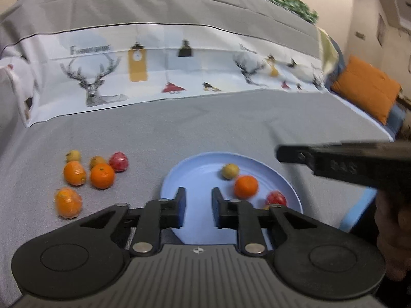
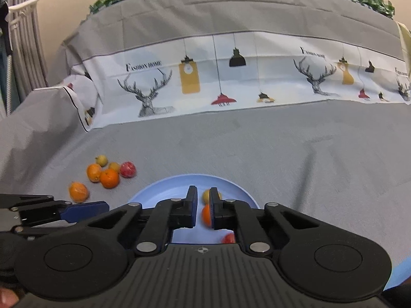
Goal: Organize fruits
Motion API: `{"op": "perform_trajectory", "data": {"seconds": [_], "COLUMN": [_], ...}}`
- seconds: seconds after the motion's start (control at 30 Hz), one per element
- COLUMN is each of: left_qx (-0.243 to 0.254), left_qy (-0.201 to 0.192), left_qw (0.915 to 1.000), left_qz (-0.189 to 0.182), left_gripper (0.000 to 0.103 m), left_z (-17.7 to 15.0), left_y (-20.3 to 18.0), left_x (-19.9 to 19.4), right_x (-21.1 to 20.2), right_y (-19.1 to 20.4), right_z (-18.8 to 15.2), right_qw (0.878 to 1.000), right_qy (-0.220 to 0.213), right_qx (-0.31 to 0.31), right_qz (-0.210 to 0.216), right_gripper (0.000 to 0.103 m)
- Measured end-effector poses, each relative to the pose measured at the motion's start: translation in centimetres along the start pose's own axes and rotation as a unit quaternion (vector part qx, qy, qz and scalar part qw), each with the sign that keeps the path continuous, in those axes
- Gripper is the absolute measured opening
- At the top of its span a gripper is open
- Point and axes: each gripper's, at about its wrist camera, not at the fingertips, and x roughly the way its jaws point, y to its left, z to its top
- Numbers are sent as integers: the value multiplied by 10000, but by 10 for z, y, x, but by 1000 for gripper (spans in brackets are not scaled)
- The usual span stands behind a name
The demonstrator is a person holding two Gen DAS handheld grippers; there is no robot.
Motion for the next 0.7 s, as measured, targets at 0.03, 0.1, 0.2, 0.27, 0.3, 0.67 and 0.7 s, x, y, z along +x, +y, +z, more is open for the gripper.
{"op": "perform_trajectory", "data": {"seconds": [0.03, 0.1, 0.2, 0.27, 0.3, 0.67, 0.7], "left_qx": [-144, -424, -866, -1151, -1294, -2194, -2256], "left_qy": [-46, -204, -489, -574, -609, -595, -550], "left_qw": [9999, 9986, 9928, 9879, 9853, 9656, 9641], "left_qz": [48, 251, 674, 866, 936, 1263, 1284], "left_gripper": [19, 16, 14, 14, 14, 14, 14], "left_z": [2, 6, 13, 16, 17, 26, 26], "left_y": [6, 18, 38, 50, 56, 120, 125], "left_x": [0, -4, -10, -12, -13, 3, 7], "right_x": [0, 1, 3, 3, 4, 35, 43], "right_y": [0, 0, 1, 3, 5, 27, 30], "right_z": [1, 2, 3, 3, 4, 23, 27], "right_qw": [10000, 10000, 9998, 9996, 9995, 9925, 9909], "right_qy": [-9, 15, 60, 54, 42, 320, 376], "right_qx": [5, 50, 133, 163, 173, 631, 723], "right_qz": [19, 58, 147, 204, 245, 995, 1075], "right_gripper": [10, 10, 10, 10, 10, 8, 8]}}
